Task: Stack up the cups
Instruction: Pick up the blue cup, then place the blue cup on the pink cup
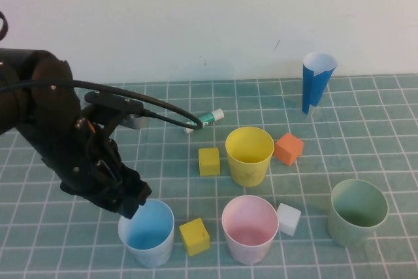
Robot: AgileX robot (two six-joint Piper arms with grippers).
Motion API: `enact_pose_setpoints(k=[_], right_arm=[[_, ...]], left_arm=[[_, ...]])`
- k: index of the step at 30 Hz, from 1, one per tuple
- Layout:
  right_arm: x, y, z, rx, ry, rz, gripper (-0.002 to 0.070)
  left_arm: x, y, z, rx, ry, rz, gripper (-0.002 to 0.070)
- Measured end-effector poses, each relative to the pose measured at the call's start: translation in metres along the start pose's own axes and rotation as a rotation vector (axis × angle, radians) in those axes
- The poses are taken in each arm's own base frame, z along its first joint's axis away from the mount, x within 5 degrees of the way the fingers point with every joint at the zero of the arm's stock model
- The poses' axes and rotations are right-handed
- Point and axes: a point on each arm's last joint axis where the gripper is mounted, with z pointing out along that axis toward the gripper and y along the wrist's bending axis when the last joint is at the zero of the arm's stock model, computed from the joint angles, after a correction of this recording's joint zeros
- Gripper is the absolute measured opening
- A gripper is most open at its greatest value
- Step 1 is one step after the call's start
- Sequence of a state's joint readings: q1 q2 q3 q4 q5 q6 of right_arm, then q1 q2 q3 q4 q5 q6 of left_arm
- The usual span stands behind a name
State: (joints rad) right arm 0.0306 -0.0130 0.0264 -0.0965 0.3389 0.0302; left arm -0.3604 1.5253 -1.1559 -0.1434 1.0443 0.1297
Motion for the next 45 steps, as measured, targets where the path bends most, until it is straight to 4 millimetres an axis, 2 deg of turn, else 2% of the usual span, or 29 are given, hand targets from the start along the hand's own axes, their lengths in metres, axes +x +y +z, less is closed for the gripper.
enact_pose_setpoints(k=[2,4,9,11,16,20,25,34,39,45], right_arm=[[0.0,0.0,0.0,0.0,0.0,0.0,0.0019],[0.0,0.0,0.0,0.0,0.0,0.0,0.0019],[0.0,0.0,0.0,0.0,0.0,0.0,0.0019],[0.0,0.0,0.0,0.0,0.0,0.0,0.0019],[0.0,0.0,0.0,0.0,0.0,0.0,0.0019],[0.0,0.0,0.0,0.0,0.0,0.0,0.0019],[0.0,0.0,0.0,0.0,0.0,0.0,0.0019],[0.0,0.0,0.0,-0.002,0.0,0.007,0.0019],[-0.002,0.005,0.0,-0.06,-0.022,0.177,0.0019],[-0.008,0.011,-0.001,-0.138,-0.062,0.446,0.0019]], left_arm=[[-0.005,0.002,0.01,-0.002,0.009,-0.019,0.0406],[-0.008,0.003,0.02,-0.002,0.023,-0.035,0.0435],[-0.016,0.007,0.043,-0.005,0.057,-0.052,0.0417],[-0.018,0.008,0.052,-0.005,0.077,-0.055,0.0356],[-0.021,0.011,0.068,-0.005,0.101,-0.053,0.0085],[-0.024,0.011,0.068,-0.008,0.072,-0.046,0.0017],[-0.023,0.009,0.054,-0.011,0.025,-0.037,0.0008],[-0.011,-0.002,-0.006,0.011,-0.137,-0.018,0.0007],[-0.004,-0.019,-0.038,0.152,-0.252,0.021,0.0006],[-0.013,-0.038,-0.059,0.241,-0.345,0.091,0.0006]])
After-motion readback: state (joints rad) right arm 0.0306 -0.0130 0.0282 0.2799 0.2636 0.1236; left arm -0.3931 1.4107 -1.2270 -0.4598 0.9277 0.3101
